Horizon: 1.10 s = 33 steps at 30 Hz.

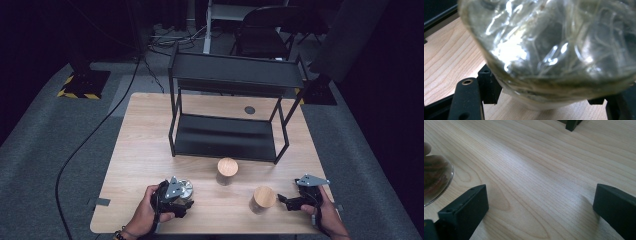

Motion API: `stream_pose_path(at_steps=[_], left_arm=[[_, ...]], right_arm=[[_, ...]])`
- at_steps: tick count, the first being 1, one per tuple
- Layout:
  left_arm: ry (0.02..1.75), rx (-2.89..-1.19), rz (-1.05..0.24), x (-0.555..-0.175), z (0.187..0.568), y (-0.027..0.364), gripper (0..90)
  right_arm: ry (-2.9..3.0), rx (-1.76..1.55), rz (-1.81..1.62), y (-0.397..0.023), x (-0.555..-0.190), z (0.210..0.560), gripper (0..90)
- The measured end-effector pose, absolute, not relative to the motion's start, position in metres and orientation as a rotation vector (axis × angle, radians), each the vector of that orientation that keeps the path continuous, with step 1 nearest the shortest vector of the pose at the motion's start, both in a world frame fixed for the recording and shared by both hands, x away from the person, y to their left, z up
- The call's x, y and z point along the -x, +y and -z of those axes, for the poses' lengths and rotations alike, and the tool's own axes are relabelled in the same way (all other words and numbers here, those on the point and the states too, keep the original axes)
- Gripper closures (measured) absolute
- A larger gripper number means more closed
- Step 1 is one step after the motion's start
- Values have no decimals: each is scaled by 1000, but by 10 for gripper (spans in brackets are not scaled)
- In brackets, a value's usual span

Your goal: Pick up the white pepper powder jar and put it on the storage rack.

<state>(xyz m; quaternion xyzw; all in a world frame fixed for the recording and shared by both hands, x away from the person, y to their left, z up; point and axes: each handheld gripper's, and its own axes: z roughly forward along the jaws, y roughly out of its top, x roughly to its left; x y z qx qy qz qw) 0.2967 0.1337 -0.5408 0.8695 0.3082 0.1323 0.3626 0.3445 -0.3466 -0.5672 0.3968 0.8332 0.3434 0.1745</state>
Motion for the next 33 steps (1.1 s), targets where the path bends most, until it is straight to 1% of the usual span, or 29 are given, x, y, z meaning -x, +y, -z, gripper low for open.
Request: stream_pose_path(at_steps=[16,33], left_arm=[[846,-2243,-333,-302,536,130,295],[909,-2203,-357,-321,516,126,295]], right_arm=[[2361,-1125,-973,-347,-345,567,0],[2361,-1124,-973,-347,-345,567,0]])
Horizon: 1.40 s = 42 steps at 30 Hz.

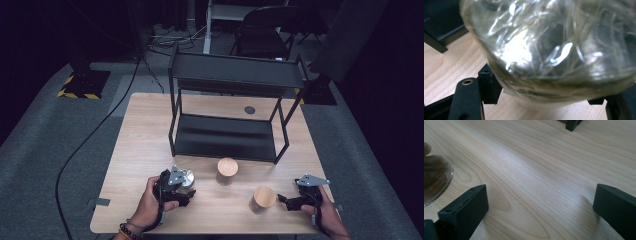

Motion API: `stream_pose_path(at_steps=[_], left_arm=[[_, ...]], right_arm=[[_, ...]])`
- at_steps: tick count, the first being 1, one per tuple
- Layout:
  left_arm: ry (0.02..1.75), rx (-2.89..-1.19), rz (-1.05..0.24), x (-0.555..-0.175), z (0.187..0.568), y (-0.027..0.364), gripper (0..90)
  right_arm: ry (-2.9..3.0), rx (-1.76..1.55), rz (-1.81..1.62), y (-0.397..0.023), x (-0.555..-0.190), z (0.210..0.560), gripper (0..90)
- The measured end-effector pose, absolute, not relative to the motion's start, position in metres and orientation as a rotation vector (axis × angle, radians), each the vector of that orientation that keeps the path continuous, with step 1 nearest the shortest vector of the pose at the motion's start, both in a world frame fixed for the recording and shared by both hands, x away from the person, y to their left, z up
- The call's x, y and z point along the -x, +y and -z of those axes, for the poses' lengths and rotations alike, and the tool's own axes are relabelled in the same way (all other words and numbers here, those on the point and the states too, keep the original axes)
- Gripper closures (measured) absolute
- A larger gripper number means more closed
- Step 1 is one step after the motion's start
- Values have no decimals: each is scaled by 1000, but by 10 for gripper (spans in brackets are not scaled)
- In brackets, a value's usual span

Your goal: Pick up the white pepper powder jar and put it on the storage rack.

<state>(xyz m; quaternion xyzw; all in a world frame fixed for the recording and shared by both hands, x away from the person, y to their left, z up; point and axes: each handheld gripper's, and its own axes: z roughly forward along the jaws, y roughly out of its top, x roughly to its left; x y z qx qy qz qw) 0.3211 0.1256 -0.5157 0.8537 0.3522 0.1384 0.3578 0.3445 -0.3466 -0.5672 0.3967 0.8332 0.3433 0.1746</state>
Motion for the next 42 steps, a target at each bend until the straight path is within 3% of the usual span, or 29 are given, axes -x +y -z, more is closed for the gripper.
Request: stream_pose_path(at_steps=[19,42], left_arm=[[959,-2185,-431,-359,495,106,295],[1029,-2203,-438,-397,498,89,295]], right_arm=[[2361,-1124,-973,-347,-345,567,0],[2361,-1125,-973,-347,-345,567,0]])
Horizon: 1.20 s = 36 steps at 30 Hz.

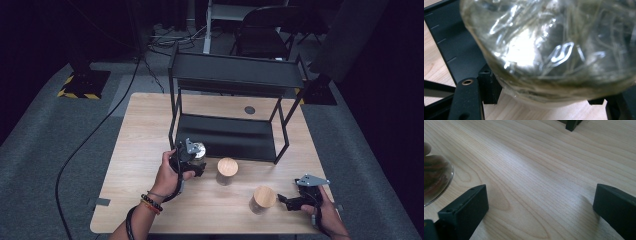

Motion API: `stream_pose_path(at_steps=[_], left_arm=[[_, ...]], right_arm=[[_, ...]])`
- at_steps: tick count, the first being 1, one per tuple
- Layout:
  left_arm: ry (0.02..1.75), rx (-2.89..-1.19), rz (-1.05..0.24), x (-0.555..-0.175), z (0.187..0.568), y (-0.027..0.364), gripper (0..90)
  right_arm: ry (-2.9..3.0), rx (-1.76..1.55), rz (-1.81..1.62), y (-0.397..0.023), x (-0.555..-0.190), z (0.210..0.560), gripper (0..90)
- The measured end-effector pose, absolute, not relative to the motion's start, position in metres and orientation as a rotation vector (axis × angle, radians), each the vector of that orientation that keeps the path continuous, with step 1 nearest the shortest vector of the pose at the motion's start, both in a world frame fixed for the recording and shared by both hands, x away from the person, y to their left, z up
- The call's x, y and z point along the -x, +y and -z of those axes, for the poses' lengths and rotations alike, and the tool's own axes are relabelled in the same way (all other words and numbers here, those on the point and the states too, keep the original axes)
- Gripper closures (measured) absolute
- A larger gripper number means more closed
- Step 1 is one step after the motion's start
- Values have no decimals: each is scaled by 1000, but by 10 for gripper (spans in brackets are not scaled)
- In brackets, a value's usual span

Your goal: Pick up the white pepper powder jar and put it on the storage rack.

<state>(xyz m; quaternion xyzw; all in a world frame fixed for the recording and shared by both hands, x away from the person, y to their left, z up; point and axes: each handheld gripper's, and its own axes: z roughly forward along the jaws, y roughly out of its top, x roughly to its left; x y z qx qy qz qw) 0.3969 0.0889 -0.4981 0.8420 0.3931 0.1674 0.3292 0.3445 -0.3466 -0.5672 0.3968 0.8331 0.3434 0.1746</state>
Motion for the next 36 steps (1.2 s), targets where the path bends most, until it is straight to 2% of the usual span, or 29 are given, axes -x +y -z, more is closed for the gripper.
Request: stream_pose_path(at_steps=[36], left_arm=[[1093,-2210,-472,-454,485,60,295]], right_arm=[[2364,-1122,-975,-347,-345,567,0]])
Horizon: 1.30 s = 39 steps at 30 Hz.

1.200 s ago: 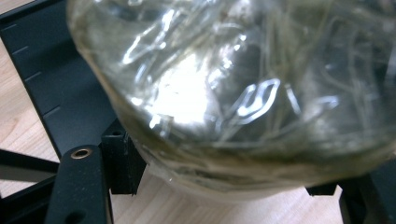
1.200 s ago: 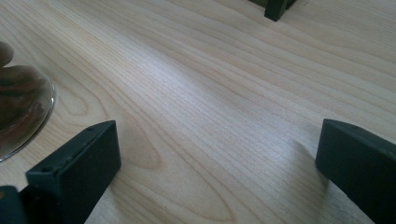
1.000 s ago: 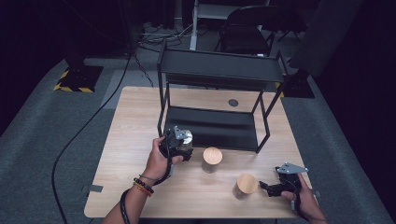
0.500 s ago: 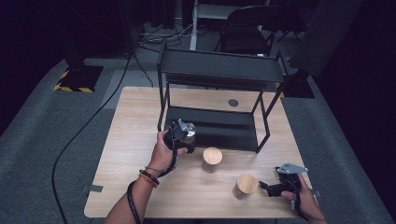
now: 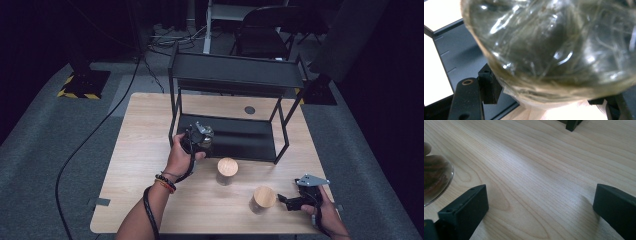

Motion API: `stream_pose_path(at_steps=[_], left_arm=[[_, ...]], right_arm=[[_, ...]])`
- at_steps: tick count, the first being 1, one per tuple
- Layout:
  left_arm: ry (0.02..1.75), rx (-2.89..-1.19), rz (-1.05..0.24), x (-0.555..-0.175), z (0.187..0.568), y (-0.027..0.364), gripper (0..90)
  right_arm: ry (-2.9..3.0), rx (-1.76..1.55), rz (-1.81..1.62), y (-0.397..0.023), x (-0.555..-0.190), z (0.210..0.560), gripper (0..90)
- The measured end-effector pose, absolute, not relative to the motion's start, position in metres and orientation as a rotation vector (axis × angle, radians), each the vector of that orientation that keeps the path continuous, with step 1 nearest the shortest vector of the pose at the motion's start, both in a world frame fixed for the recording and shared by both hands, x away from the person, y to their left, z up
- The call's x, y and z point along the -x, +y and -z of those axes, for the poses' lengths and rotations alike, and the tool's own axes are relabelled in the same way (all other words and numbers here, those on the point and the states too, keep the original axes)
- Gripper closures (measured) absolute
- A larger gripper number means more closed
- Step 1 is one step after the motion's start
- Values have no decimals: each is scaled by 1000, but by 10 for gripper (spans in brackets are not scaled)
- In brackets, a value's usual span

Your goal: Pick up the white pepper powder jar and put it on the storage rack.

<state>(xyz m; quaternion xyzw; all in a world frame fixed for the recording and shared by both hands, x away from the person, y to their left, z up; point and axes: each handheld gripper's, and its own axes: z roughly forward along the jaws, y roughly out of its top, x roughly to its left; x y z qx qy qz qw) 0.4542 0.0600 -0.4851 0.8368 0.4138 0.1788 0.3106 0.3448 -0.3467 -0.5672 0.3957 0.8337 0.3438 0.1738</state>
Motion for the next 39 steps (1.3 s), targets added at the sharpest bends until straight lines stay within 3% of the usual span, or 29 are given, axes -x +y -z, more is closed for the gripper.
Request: stream_pose_path(at_steps=[39], left_arm=[[1188,-2195,-470,-489,508,46,295]], right_arm=[[2364,-1122,-975,-347,-345,567,0]])
